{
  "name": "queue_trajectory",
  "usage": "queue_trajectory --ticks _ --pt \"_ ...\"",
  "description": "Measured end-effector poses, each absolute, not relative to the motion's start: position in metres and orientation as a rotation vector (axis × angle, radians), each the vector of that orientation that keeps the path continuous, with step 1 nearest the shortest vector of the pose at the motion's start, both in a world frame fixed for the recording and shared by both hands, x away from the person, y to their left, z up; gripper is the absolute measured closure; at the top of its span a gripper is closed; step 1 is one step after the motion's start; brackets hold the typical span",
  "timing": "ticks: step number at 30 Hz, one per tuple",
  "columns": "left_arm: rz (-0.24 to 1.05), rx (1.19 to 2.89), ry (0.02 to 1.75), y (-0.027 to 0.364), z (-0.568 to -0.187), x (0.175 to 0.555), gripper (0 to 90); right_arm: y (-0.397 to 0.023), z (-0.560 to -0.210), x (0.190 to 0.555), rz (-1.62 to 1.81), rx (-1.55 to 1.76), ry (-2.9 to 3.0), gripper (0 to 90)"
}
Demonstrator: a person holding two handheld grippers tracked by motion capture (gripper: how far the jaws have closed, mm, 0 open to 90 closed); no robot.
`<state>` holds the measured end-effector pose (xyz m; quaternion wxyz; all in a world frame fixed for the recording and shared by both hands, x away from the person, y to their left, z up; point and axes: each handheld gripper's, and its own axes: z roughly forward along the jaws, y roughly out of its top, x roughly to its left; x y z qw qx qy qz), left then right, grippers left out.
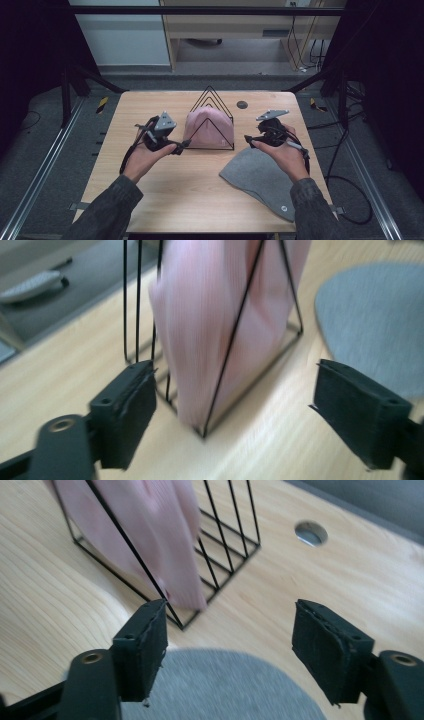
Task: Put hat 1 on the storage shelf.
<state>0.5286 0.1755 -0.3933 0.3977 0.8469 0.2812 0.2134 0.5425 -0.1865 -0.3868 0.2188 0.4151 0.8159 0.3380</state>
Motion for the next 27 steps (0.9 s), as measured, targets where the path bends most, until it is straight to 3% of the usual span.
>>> queue_trajectory --ticks 5,9,19,27 --pt "0.57 2.208 0.734 0.198 -0.423 0.506 8.6 -0.216 -0.411 0.539 0.953 1.257 2.247 20.3" --pt "0.562 2.212 0.779 0.217 -0.438 0.496 8.3 -0.231 -0.424 0.539 0.949 1.318 2.23 20.7" --pt "0.576 2.226 0.972 0.271 -0.456 0.469 9.0 -0.281 -0.455 0.532 0.856 1.517 2.066 32.6" --pt "0.606 2.225 1.044 0.284 -0.46 0.47 9.9 -0.306 -0.469 0.526 0.905 1.597 2.022 41.2"
